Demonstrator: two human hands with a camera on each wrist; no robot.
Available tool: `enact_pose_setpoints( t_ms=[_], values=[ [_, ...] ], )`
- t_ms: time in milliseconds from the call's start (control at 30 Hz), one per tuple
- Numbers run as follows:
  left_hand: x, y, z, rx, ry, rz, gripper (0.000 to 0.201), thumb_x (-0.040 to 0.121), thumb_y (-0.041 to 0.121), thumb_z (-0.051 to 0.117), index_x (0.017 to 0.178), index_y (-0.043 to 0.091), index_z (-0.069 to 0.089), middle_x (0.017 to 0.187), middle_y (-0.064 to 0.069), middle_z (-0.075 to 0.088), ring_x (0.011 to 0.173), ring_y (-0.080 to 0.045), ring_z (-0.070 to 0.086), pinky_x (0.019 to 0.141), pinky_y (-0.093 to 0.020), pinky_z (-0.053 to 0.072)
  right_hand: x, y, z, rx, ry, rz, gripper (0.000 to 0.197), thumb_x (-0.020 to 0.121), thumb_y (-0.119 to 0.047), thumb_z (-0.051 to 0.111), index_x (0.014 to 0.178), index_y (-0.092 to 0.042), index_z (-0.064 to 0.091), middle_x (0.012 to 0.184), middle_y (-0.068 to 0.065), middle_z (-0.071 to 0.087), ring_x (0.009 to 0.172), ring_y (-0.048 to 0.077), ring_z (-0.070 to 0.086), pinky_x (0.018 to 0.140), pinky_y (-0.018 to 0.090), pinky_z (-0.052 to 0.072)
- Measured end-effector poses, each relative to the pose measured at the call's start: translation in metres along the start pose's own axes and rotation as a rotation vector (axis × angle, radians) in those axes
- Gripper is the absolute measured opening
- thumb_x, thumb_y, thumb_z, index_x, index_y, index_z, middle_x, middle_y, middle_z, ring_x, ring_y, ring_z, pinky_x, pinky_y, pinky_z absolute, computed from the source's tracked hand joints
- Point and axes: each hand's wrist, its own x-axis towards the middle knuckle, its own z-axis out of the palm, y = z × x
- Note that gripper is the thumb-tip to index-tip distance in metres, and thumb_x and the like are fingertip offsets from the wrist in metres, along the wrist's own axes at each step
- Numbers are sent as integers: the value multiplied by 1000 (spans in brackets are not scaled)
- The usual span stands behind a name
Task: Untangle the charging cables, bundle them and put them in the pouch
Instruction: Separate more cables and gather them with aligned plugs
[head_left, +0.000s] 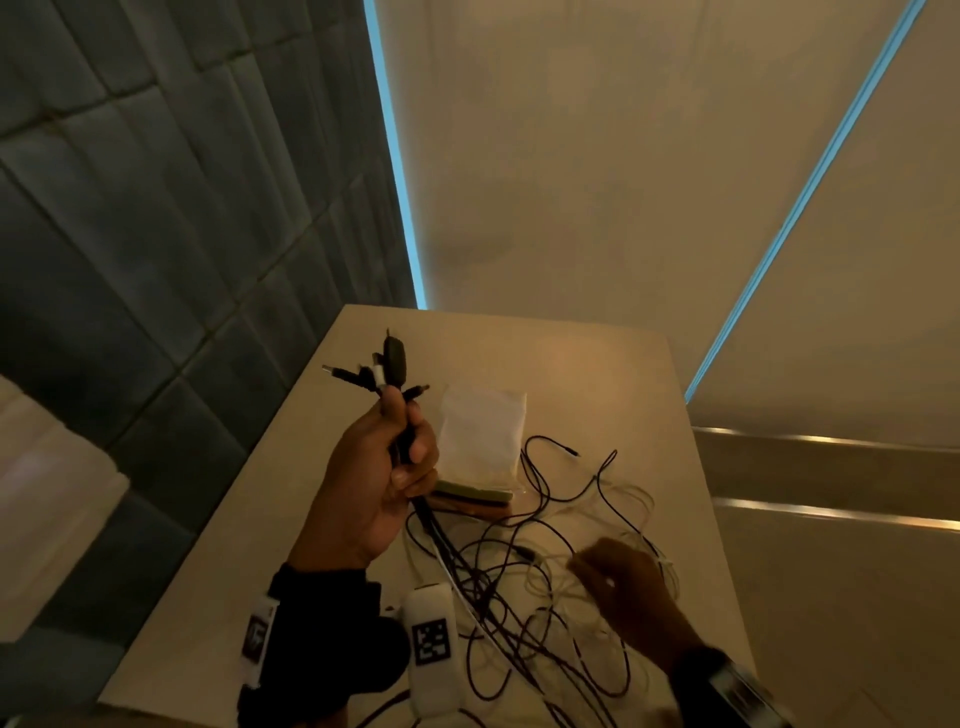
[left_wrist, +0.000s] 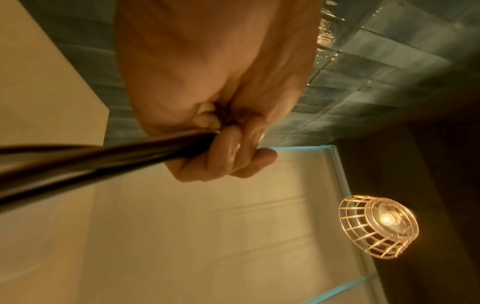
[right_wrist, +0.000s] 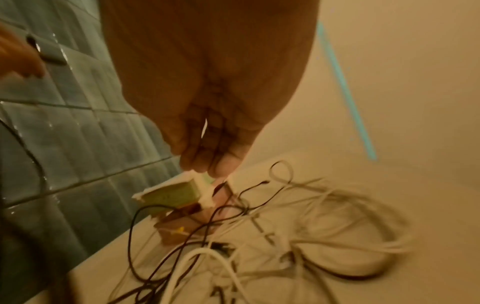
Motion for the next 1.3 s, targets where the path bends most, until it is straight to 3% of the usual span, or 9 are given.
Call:
enact_pose_setpoints(
  t_ms=[200,467,600,700,933,1033,1133,1233,1300],
  values=[
    [2,-2,-4,-94,1,43,35,101,33,32,78,14,50,48,8,30,35,-3,23,36,-20,17,76,9,60,-435,-425,60,29,99,-24,41,106,-5,61,115,14,58,110,31,54,88,36,42],
    [9,-5,-8,-60,-2,70,30,101,27,33,81,13,49,51,7,32,40,-5,23,41,-23,15,82,22,85,-565,-411,49,33,96,-36,42,122,-18,50,134,4,48,116,29,53,85,42,47],
    [14,-9,-10,10,50,71,31,101,28,34,79,14,49,54,5,32,42,-6,24,40,-21,19,83,10,72,-624,-425,-34,30,93,-28,42,119,-14,49,123,5,53,107,29,54,75,39,43],
    [19,-18,-15,106,108,67,29,102,26,36,82,12,52,56,5,31,44,-7,23,42,-21,22,84,-5,49,-418,-368,-97,16,92,-26,47,103,-17,52,98,-2,57,84,20,57,61,26,37],
    [29,-46,-12,552,185,107,18,98,14,48,94,9,65,55,5,27,49,-11,24,49,-28,19,87,-63,2,573,-119,30,14,90,-10,64,95,3,62,85,14,70,74,16,68,71,26,57],
    [31,-56,-10,730,235,82,22,94,30,56,106,16,69,64,-9,53,64,-28,52,55,-34,39,82,-92,-6,859,-63,53,14,94,-8,58,100,3,63,78,14,67,72,28,67,72,43,60],
    [30,-66,-8,785,223,35,29,91,44,58,110,25,68,96,-13,67,96,-30,65,77,-41,56,79,-117,-7,1009,-7,91,22,94,-17,58,96,5,57,71,13,59,58,26,59,57,39,56],
    [26,-67,1,664,176,27,25,95,38,55,95,17,69,64,-4,50,58,-18,55,59,-36,58,74,-131,-7,1075,-3,103,25,91,-27,61,87,-4,52,65,10,57,48,21,50,52,35,50],
    [25,-64,3,579,211,69,25,97,31,52,87,12,65,55,1,35,46,-11,36,43,-23,42,69,-130,-7,1046,-42,69,25,91,-26,62,84,-4,54,65,9,58,51,21,51,59,40,49]
  ],
)
